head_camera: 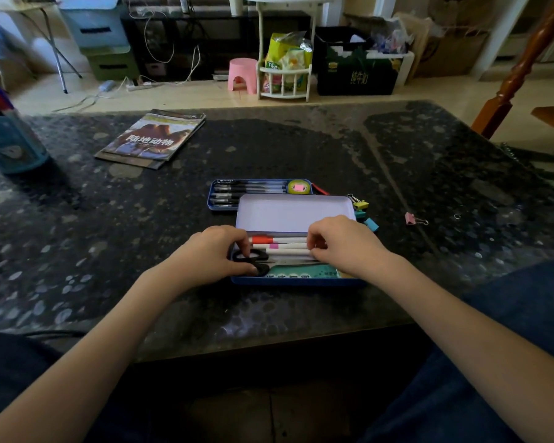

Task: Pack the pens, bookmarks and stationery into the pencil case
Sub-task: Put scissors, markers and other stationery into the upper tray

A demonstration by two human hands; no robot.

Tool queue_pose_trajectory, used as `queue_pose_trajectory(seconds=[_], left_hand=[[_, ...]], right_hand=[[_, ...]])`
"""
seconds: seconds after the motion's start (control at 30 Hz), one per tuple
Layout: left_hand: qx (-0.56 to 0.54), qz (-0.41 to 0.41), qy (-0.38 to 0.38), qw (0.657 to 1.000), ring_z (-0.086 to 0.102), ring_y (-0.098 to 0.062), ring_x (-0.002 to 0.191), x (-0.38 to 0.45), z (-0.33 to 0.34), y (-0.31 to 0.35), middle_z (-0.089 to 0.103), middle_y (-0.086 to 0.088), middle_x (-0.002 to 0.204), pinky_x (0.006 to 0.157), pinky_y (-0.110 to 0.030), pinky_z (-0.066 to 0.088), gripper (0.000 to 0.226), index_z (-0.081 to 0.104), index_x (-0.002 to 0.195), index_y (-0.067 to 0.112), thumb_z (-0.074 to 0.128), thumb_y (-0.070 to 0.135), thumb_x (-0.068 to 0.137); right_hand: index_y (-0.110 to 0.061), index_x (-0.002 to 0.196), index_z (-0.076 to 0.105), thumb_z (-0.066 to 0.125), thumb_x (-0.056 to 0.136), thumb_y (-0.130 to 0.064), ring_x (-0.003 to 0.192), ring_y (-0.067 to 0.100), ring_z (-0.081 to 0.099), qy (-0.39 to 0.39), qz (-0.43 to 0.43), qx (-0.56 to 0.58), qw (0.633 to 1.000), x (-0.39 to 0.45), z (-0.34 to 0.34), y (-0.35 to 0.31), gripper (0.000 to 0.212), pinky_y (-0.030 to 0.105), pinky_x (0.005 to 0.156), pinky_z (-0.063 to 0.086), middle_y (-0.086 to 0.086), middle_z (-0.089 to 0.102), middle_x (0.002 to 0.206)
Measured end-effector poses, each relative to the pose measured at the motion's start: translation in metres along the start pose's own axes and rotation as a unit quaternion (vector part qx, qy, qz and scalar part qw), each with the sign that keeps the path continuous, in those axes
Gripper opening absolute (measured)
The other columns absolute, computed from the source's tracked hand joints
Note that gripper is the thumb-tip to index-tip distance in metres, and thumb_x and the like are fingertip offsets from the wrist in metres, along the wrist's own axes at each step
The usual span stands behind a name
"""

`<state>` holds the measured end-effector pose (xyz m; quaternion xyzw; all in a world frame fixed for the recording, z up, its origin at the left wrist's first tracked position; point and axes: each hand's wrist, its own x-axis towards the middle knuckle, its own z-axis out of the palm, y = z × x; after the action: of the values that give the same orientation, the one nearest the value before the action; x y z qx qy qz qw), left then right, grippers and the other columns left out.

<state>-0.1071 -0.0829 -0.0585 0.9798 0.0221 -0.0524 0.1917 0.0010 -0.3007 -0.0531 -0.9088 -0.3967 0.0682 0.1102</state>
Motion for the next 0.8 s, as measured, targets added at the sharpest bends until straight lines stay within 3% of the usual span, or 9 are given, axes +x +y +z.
queue_pose_trajectory(seconds=[0.23,0.37,0.47,0.57,0.8], left_hand=[[0.002,-0.015,-0.002,1.0,0.044,-0.003,0.076,0.0012,0.0013,0.0042,0.047,0.016,0.087,0.081,-0.037,0.047,0.021,0.059,0.082,0.035,0.075,0.044,0.072],[-0.006,-0.021,0.01,1.0,0.044,-0.015,0.094,-0.0006,0.0039,0.006,0.051,0.009,0.096,0.089,-0.042,0.043,0.02,0.057,0.082,0.035,0.074,0.042,0.073],[-0.038,-0.024,-0.015,0.999,0.046,-0.019,0.098,0.0,0.0024,0.0077,0.052,0.007,0.098,0.091,-0.043,0.043,0.022,0.058,0.079,0.036,0.078,0.034,0.071],[-0.052,-0.023,-0.04,0.998,0.048,-0.02,0.099,0.0014,-0.0005,0.0068,0.054,0.005,0.101,0.091,-0.041,0.044,0.023,0.061,0.08,0.036,0.08,0.03,0.069],[-0.076,-0.002,-0.011,0.997,0.05,-0.015,0.097,0.0016,-0.0005,0.0061,0.054,0.009,0.094,0.091,-0.03,0.037,0.021,0.07,0.084,0.029,0.082,0.024,0.067]], right_hand=[[-0.03,0.079,0.057,0.064,0.085,-0.023,0.079,0.01,0.052,0.004,0.006,0.011,1.0,-0.0002,0.0028,0.0022,0.012,0.026,0.06,0.04,-0.011,0.055,0.084],[-0.03,0.081,0.058,0.064,0.086,-0.024,0.08,0.009,0.054,0.002,0.011,0.013,1.0,0.0016,0.0039,0.0024,0.01,0.027,0.061,0.044,-0.01,0.059,0.087],[-0.032,0.078,0.056,0.066,0.085,-0.023,0.08,0.008,0.056,-0.008,0.014,0.03,0.999,0.0031,0.0032,0.0023,0.015,0.026,0.064,0.046,-0.01,0.059,0.087],[-0.033,0.076,0.057,0.068,0.084,-0.024,0.079,0.006,0.056,-0.012,0.02,0.049,0.999,0.0034,0.0021,0.0031,0.016,0.028,0.068,0.051,-0.012,0.058,0.085],[-0.032,0.077,0.061,0.069,0.083,-0.021,0.079,0.005,0.057,-0.013,0.024,0.061,0.998,0.0055,0.0022,0.0044,0.015,0.031,0.073,0.054,-0.013,0.058,0.083]])
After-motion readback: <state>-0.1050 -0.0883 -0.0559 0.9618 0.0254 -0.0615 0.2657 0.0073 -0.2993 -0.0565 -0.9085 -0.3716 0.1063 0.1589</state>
